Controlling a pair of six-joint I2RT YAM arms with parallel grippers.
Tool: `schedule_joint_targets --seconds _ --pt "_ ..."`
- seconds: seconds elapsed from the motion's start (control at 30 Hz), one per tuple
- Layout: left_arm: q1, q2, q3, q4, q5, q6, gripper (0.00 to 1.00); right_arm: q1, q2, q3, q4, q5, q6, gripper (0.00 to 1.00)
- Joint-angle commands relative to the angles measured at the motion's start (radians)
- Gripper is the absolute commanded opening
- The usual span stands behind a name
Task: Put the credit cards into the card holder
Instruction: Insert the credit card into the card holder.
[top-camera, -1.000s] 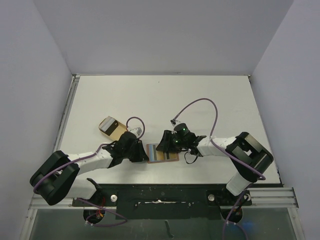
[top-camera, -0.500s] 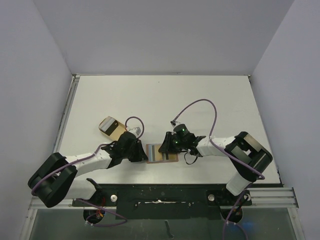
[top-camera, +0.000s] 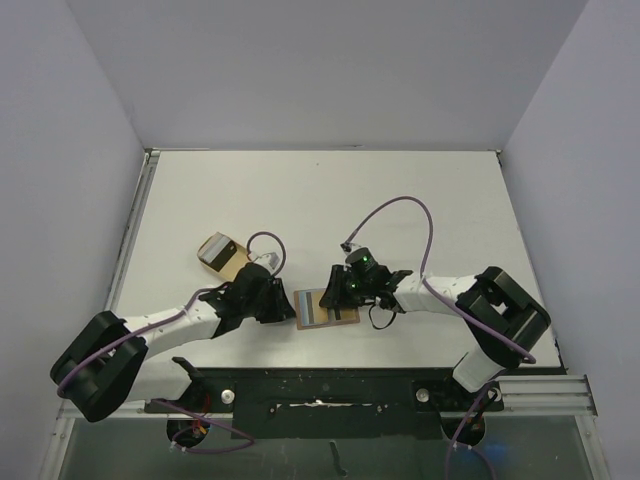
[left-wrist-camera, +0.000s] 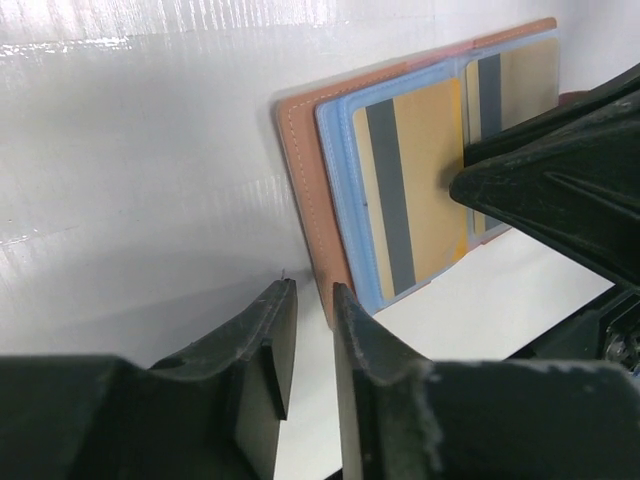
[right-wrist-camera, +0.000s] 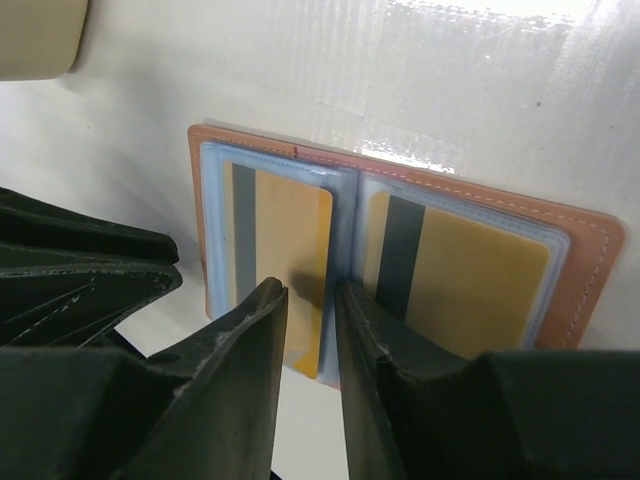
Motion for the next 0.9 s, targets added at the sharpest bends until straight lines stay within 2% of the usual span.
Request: schedule_joint_targets --seconds 0.0,0.2,0.4,0.53,0.87 --pt "-0.004 -0.031 0.039 0.039 -0.005 -0.019 0.24 0.01 -0.032 0.035 -0.045 0.042 -0.027 0.24" --pt "-0.004 -0.055 0.018 0.089 0.001 -0.045 0.26 0.019 -0.014 0.046 -0.069 0.065 -0.03 0.12" --pt "-0.004 -0.084 -0.032 0.223 0.031 -0.09 0.28 0.03 0.004 0.024 -0.062 0.082 -0.017 0.0" --pt "-0.002 -0.101 -0.068 0.301 0.035 -0.128 0.3 0.033 0.009 -0.001 -0.037 0.08 -0.009 0.0" --pt "-0.002 -0.059 -0.081 0.373 0.019 -0.136 0.32 0.033 0.0 -0.038 -0.001 0.068 0.003 0.0"
